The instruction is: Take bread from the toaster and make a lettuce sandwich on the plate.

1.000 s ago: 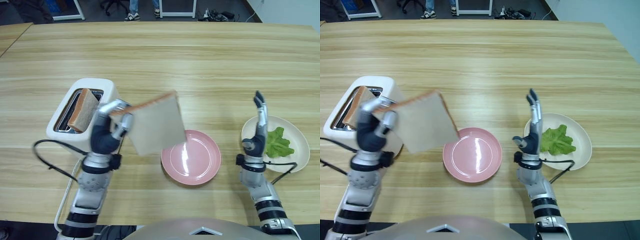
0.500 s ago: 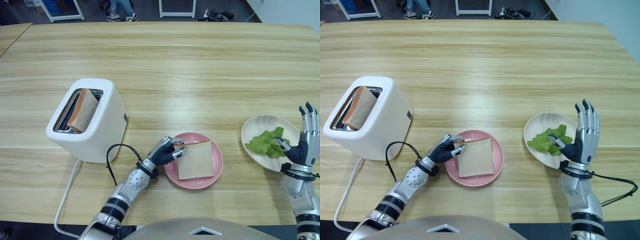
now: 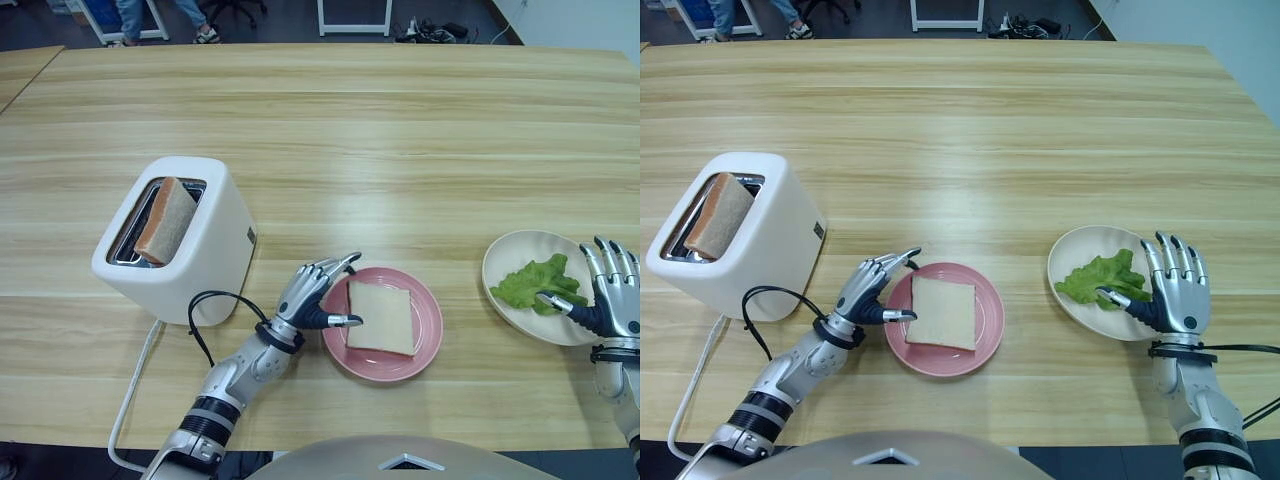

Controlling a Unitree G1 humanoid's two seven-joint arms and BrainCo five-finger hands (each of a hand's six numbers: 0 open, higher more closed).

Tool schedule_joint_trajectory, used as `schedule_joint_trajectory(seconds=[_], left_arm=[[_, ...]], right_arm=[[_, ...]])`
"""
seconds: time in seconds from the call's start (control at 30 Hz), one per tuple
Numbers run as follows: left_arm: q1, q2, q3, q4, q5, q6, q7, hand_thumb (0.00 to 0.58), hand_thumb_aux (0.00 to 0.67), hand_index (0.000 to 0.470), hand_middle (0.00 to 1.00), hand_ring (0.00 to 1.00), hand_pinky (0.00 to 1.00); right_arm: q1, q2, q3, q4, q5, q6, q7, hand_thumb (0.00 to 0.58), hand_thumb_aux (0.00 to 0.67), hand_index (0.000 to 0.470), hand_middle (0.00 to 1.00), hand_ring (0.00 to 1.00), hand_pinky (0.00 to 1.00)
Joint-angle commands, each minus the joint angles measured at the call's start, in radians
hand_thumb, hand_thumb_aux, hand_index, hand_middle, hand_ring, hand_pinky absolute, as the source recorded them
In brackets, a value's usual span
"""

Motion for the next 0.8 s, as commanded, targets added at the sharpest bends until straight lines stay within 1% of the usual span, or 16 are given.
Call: schedule_joint_trajectory(seconds=[0.03, 0.17, 0.33, 0.37, 0.4, 0.43, 0.47, 0.5, 0.53, 0.57, 0.6, 0.67, 0.7, 0.73, 0.8], left_arm=[[0.024, 0.032, 0.001, -0.061, 0.043, 0.032, 0.017, 0.0, 0.0, 0.0, 0.0, 0.0, 0.0], [0.062, 0.047, 0.018, -0.151, 0.059, 0.062, 0.038, 0.0, 0.0, 0.0, 0.0, 0.0, 0.0], [0.094, 0.06, 0.039, -0.229, 0.048, 0.075, 0.043, 0.0, 0.0, 0.0, 0.0, 0.0, 0.0], [0.098, 0.064, 0.044, -0.232, 0.047, 0.076, 0.044, 0.0, 0.0, 0.0, 0.0, 0.0, 0.0], [0.101, 0.067, 0.047, -0.233, 0.046, 0.077, 0.044, 0.0, 0.0, 0.0, 0.0, 0.0, 0.0], [0.106, 0.071, 0.051, -0.235, 0.044, 0.077, 0.044, 0.0, 0.0, 0.0, 0.0, 0.0, 0.0], [0.111, 0.074, 0.054, -0.238, 0.043, 0.078, 0.045, 0.0, 0.0, 0.0, 0.0, 0.0, 0.0], [0.117, 0.078, 0.057, -0.243, 0.041, 0.079, 0.045, 0.0, 0.0, 0.0, 0.0, 0.0, 0.0], [0.123, 0.081, 0.059, -0.249, 0.038, 0.079, 0.044, 0.0, 0.0, 0.0, 0.0, 0.0, 0.0], [0.129, 0.084, 0.062, -0.253, 0.036, 0.08, 0.044, 0.0, 0.0, 0.0, 0.0, 0.0, 0.0], [0.133, 0.085, 0.066, -0.255, 0.033, 0.081, 0.043, 0.0, 0.0, 0.0, 0.0, 0.0, 0.0], [0.142, 0.087, 0.074, -0.258, 0.029, 0.083, 0.044, 0.0, 0.0, 0.0, 0.0, 0.0, 0.0], [0.145, 0.088, 0.078, -0.258, 0.027, 0.083, 0.044, 0.0, 0.0, 0.0, 0.0, 0.0, 0.0], [0.148, 0.089, 0.082, -0.259, 0.025, 0.083, 0.044, 0.0, 0.0, 0.0, 0.0, 0.0, 0.0], [0.156, 0.09, 0.09, -0.262, 0.021, 0.083, 0.044, 0.0, 0.0, 0.0, 0.0, 0.0, 0.0]], right_arm=[[0.005, -0.035, 0.047, -0.014, 0.021, 0.0, 0.075, 0.0, 0.0, 0.0, 0.0, 0.0, 0.0], [-0.017, -0.054, 0.081, -0.001, 0.037, 0.002, 0.14, 0.0, 0.0, 0.0, 0.0, 0.0, 0.0], [0.016, -0.072, 0.095, -0.041, 0.057, 0.015, 0.21, 0.0, 0.0, 0.0, 0.0, 0.0, 0.0], [0.025, -0.075, 0.093, -0.054, 0.062, 0.022, 0.229, 0.14, 0.087, 0.061, 0.0, 0.0, 0.0], [0.032, -0.079, 0.093, -0.065, 0.069, 0.029, 0.248, 0.268, 0.179, 0.125, 0.0, 0.0, 0.0], [0.037, -0.084, 0.094, -0.072, 0.076, 0.033, 0.267, 0.379, 0.276, 0.194, 0.0, 0.0, 0.0], [0.041, -0.087, 0.094, -0.076, 0.08, 0.037, 0.28, 0.441, 0.342, 0.24, 0.0, 0.0, 0.0], [0.043, -0.089, 0.092, -0.079, 0.083, 0.043, 0.291, 0.464, 0.37, 0.26, 0.0, 0.0, 0.0], [0.045, -0.091, 0.091, -0.082, 0.085, 0.048, 0.298, 0.509, 0.436, 0.306, 0.0, 0.0, 0.0], [0.047, -0.092, 0.089, -0.085, 0.086, 0.052, 0.301, 0.531, 0.476, 0.334, 0.0, 0.0, 0.0], [0.048, -0.094, 0.089, -0.088, 0.087, 0.055, 0.303, 0.542, 0.499, 0.35, 0.0, 0.0, 0.0], [0.047, -0.097, 0.092, -0.092, 0.088, 0.059, 0.305, 0.569, 0.578, 0.405, 0.0, 0.0, 0.0], [0.046, -0.098, 0.093, -0.094, 0.089, 0.061, 0.306, 0.572, 0.591, 0.415, 0.0, 0.0, 0.0], [0.045, -0.099, 0.094, -0.096, 0.09, 0.063, 0.307, 0.578, 0.628, 0.441, 0.0, 0.0, 0.0], [0.041, -0.102, 0.097, -0.094, 0.09, 0.06, 0.306, 0.579, 0.646, 0.453, 0.0, 0.0, 0.0]])
